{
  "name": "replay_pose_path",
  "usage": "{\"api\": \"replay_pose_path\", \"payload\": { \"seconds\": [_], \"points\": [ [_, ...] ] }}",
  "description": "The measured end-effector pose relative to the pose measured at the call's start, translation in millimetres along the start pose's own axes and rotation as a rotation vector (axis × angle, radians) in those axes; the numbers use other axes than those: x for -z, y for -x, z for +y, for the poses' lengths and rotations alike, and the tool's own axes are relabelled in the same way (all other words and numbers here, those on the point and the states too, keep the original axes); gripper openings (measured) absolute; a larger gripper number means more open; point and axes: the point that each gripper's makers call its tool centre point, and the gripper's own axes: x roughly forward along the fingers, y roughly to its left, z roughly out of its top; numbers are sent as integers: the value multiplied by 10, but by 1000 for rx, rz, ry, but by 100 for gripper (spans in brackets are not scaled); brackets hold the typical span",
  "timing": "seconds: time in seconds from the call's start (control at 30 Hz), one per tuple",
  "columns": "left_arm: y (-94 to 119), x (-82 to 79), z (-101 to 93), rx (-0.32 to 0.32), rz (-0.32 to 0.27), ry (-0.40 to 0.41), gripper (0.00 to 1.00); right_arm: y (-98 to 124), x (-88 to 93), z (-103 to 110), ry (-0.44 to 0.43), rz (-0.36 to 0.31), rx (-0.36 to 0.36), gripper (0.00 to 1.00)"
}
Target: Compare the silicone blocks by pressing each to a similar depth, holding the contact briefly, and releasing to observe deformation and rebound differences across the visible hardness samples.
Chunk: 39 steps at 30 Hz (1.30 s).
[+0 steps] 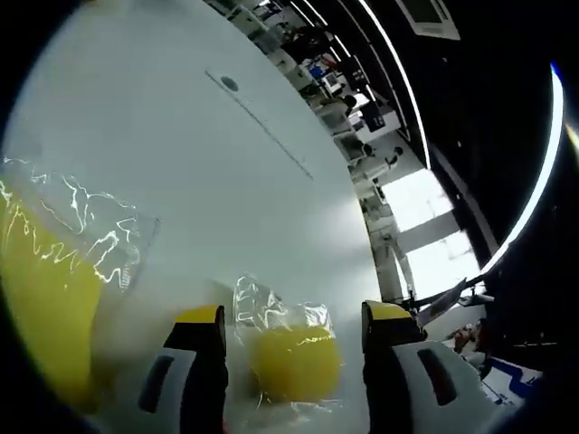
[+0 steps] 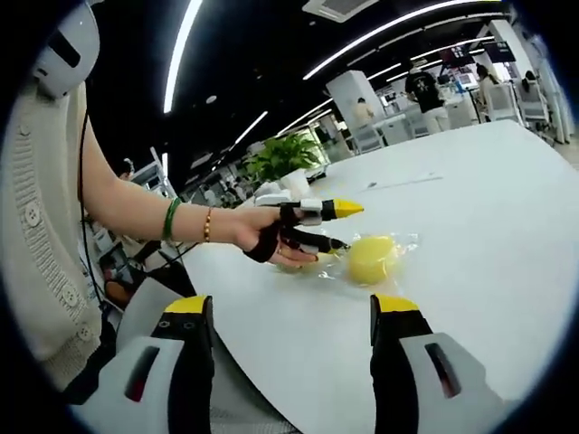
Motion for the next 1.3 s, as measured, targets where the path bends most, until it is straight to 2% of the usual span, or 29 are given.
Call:
{"api": "replay_pose_path", "payload": {
  "seconds": [0.03,0.13,0.23,0.3,0.37,0.53,0.67,0.7,0.9,1.0,1.07,1.2,1.27,1.3],
  "points": [
    [-10,0,7,0,0,1,54,1,2,-10,-4,-2,1,65],
    [-17,65,83,-23,31,-3,38,-2,20,-38,-12,-1,5,64],
    [0,88,182,-58,37,-18,24,-5,37,-63,-23,-3,9,64],
    [6,92,224,-69,39,-18,18,-6,48,-70,-29,-3,9,64],
    [0,76,238,-70,31,17,16,-7,61,-72,-33,-1,9,63],
    [-15,68,272,-72,21,30,9,-2,119,-90,-48,15,10,61],
    [-13,66,245,-63,10,-1,2,8,120,-98,-55,13,10,61],
    [-9,66,228,-60,7,-30,0,9,118,-99,-54,13,11,61],
    [4,69,184,-62,-7,-57,0,10,109,-92,-50,18,9,60],
    [38,66,81,-54,-18,-100,0,16,77,-71,-43,19,10,60],
    [66,46,-11,-46,-34,-187,0,24,56,-52,-33,20,12,60],
    [130,32,-205,-26,-54,-309,0,42,24,-5,-22,21,11,59],
    [192,44,-321,-21,-54,-434,0,48,21,27,-18,30,11,59],
    [211,55,-346,-24,-54,-466,0,54,15,52,-13,34,11,59]
  ]
}}
